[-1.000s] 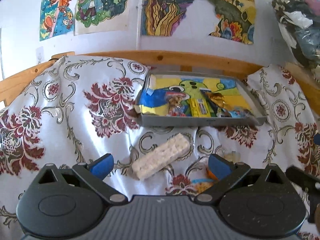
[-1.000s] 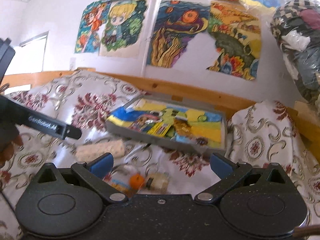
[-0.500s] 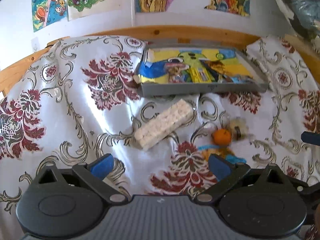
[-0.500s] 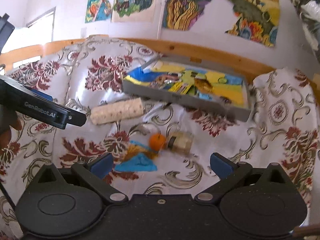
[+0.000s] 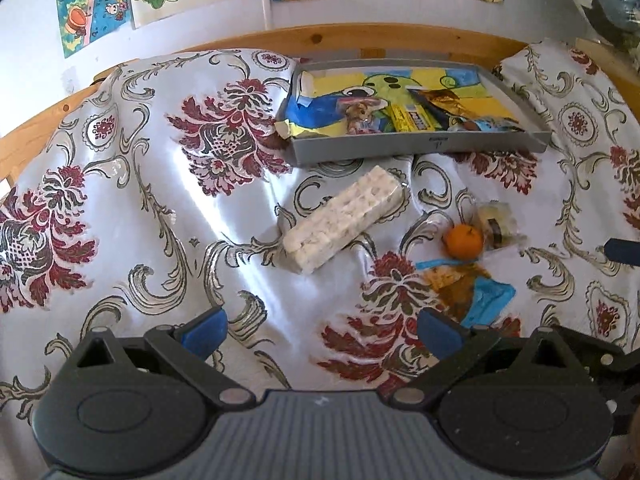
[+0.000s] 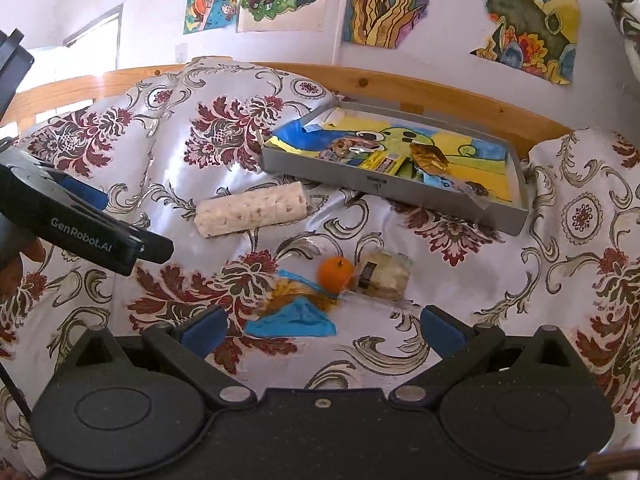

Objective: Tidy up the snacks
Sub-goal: 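Withdraw both grippers from the tray back toward the remaining snacks, then grasp the white rice-cake bar with the left gripper while the right grasps the blue-orange packet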

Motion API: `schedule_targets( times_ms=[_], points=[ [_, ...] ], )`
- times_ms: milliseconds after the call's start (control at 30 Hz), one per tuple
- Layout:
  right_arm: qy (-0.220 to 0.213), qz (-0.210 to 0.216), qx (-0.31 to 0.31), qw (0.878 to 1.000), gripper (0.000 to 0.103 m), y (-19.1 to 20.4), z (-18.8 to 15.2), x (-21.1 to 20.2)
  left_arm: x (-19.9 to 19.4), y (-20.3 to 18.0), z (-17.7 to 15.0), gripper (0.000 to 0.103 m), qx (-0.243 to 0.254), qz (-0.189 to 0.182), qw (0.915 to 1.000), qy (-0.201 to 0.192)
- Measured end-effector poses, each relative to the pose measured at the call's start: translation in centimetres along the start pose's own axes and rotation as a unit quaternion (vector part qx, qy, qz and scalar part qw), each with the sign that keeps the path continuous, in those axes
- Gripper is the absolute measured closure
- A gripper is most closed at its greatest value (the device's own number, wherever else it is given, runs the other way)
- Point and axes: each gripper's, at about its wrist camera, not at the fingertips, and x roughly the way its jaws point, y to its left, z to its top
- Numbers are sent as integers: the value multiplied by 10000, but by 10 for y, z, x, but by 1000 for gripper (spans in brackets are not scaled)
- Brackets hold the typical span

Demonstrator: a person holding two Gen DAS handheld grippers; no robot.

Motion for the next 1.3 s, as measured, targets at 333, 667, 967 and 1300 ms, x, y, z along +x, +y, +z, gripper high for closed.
schedule_targets(
  times_ms=[333, 667, 967, 1300],
  points=[
    [-22, 170, 181, 9997, 1, 0, -4, 25, 18, 10, 2, 1, 91, 119, 9998, 154],
    [35, 401, 192, 9990, 1, 1, -5, 65, 46, 18, 24, 1, 47, 59, 10000, 60],
    [267, 696, 343, 9966, 1, -5, 1, 104, 73, 7, 56, 1, 701, -351, 9968, 146],
    [501, 800, 475, 9944, 1, -8, -2, 113, 114, 1, 70, 1, 1354, -514, 9893, 150]
  ],
)
